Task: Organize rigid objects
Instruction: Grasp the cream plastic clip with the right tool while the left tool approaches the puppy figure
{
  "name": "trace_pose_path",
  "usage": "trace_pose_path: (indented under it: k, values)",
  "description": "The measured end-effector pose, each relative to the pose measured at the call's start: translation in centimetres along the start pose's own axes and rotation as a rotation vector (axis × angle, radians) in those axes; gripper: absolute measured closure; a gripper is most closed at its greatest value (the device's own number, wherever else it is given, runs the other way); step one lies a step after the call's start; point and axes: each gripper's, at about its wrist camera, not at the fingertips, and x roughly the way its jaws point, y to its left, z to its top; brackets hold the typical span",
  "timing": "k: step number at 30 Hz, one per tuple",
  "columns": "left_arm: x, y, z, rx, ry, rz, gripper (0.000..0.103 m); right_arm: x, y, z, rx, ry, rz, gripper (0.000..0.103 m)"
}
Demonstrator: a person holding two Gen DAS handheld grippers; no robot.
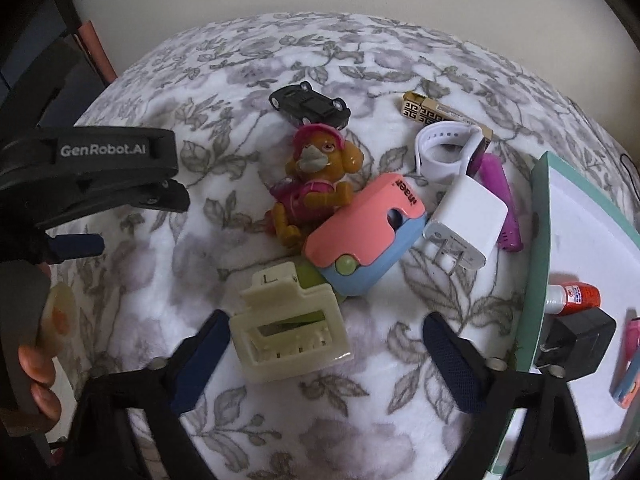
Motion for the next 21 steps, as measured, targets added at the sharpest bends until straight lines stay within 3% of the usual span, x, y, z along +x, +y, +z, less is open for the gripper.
trace_pose_path:
  k: [5, 7, 12, 21]
  values:
    - [-0.2, -1.0, 0.1, 0.025, 0.002, -0.011, 0.003, 0.0, 0.0, 0.4, 0.019, 0.019, 0.048, 0.031]
    - [-0.3, -1.6, 0.0, 0.035, 0.001, -0.014, 0.003, -0.2, 0.0, 0.3, 0.023, 0.024, 0.069, 0.043]
    - [-0.3, -3.7, 0.0, 0.053, 0.008, -0.029, 0.003, -1.1, -0.6, 0.2, 0.023, 0.012, 0.085, 0.043]
    - [-1.2, -5.9, -0.5, 0.086, 0.005, -0.065, 0.003, -3.2, -4.6, 0.5, 0.153, -0.045, 0.12, 0.043]
